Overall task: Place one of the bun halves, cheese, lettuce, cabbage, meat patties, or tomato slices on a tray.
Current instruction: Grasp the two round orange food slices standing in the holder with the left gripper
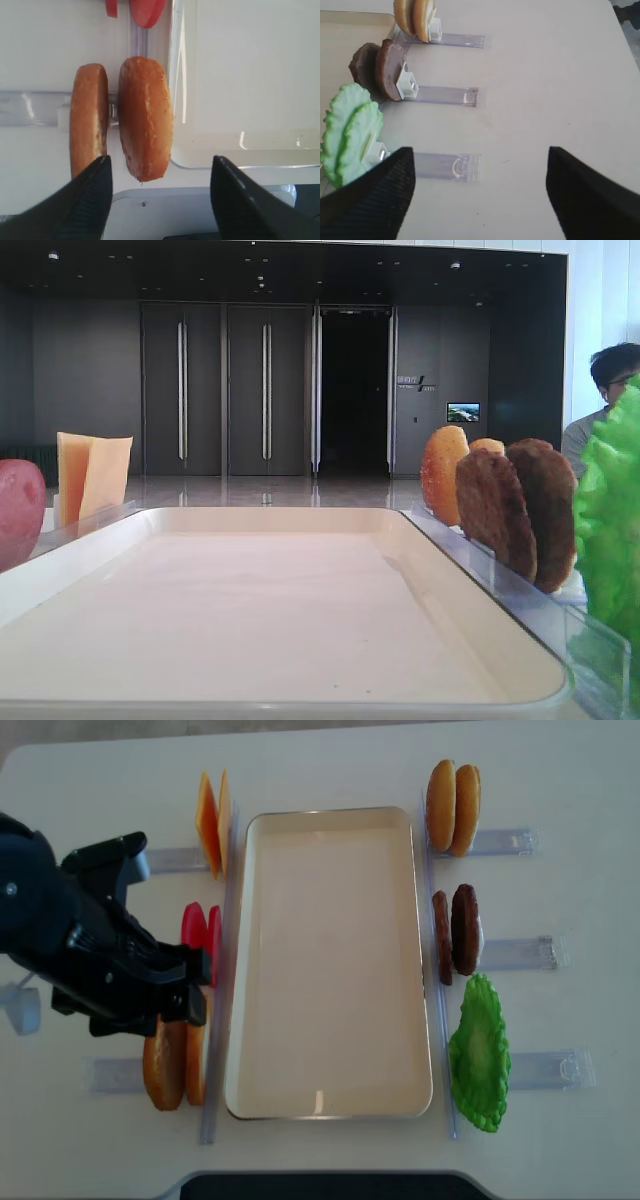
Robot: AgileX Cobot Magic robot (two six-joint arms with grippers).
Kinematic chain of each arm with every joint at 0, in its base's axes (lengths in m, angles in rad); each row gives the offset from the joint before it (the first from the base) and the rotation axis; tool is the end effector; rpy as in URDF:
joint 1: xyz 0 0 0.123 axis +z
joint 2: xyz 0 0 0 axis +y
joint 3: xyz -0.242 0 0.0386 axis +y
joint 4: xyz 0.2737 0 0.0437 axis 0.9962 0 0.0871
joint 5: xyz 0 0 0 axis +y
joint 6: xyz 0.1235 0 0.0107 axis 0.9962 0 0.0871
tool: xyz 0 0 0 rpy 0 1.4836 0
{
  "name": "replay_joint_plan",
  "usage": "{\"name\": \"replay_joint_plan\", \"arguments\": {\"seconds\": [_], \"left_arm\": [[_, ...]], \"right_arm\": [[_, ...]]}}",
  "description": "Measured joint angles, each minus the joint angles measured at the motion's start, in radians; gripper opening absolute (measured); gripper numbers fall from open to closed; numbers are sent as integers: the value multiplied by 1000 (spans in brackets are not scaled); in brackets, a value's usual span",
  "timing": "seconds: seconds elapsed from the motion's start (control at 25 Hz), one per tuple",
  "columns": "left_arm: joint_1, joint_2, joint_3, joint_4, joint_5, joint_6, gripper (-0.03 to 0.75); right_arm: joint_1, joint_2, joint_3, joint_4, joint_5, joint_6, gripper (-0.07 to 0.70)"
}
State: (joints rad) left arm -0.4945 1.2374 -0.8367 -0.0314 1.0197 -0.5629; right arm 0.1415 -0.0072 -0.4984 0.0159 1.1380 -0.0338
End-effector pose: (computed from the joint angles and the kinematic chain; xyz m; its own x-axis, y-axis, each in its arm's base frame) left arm 0.2233 -0.1242 0.1773 -0.9786 -0.0941 -0.1829 -0.0667 0.9863 -0.1507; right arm 0.0809 0.0133 0.2663 -0.5090 -0.0999 -0.8549 -0.1671 0.9858 -0.0157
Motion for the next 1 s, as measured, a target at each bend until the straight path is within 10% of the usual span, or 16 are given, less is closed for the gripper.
{"name": "replay_joint_plan", "arguments": {"seconds": [1.0], "left_arm": [[0,226,-1,-33,-85,50,471]], "right_arm": [[0,0,0,0,0,0,545]]}}
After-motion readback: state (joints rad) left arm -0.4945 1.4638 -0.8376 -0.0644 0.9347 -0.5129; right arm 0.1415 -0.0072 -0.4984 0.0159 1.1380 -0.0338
